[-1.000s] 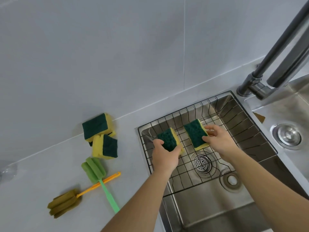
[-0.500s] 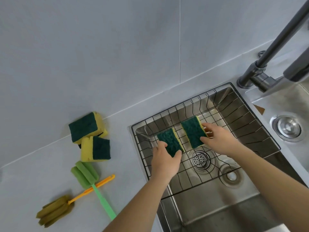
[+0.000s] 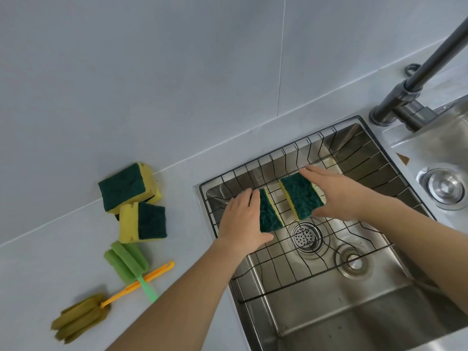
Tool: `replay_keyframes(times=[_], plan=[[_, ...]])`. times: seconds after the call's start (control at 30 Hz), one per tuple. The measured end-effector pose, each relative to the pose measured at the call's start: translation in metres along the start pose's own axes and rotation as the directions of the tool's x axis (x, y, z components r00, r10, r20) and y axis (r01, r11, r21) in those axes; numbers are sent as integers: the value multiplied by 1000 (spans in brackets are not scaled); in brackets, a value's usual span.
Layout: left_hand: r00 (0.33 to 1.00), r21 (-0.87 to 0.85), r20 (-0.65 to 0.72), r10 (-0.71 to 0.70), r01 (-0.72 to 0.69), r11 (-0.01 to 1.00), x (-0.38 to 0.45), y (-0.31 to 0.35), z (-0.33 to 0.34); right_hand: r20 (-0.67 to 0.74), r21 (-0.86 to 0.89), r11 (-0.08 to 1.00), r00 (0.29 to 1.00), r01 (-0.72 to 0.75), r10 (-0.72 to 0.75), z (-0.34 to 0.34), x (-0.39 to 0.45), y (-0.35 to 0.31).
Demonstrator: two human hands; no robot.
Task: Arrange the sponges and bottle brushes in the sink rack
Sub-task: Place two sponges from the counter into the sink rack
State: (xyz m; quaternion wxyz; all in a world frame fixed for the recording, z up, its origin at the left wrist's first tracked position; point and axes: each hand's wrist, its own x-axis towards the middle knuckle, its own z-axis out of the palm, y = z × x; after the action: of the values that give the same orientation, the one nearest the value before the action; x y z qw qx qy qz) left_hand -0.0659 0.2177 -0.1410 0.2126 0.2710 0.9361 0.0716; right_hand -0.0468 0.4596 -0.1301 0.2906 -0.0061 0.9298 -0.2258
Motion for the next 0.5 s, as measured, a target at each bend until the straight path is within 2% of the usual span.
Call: replay_keyframes(times=[0.2,0.37,0.5], plan=[[999,-6,-32,29,-29,1000,6,-4,10,27,-297,948,993,116,-113,1,6,-7],[999,-41,-41,21,-23,999,7,-5,12,-7,-355,919,983,171,-185,2,11,-9],[996,2,-72,49,-49,999,6,-10,9,-23,-364,914,979,180,-202,3,11,-10]])
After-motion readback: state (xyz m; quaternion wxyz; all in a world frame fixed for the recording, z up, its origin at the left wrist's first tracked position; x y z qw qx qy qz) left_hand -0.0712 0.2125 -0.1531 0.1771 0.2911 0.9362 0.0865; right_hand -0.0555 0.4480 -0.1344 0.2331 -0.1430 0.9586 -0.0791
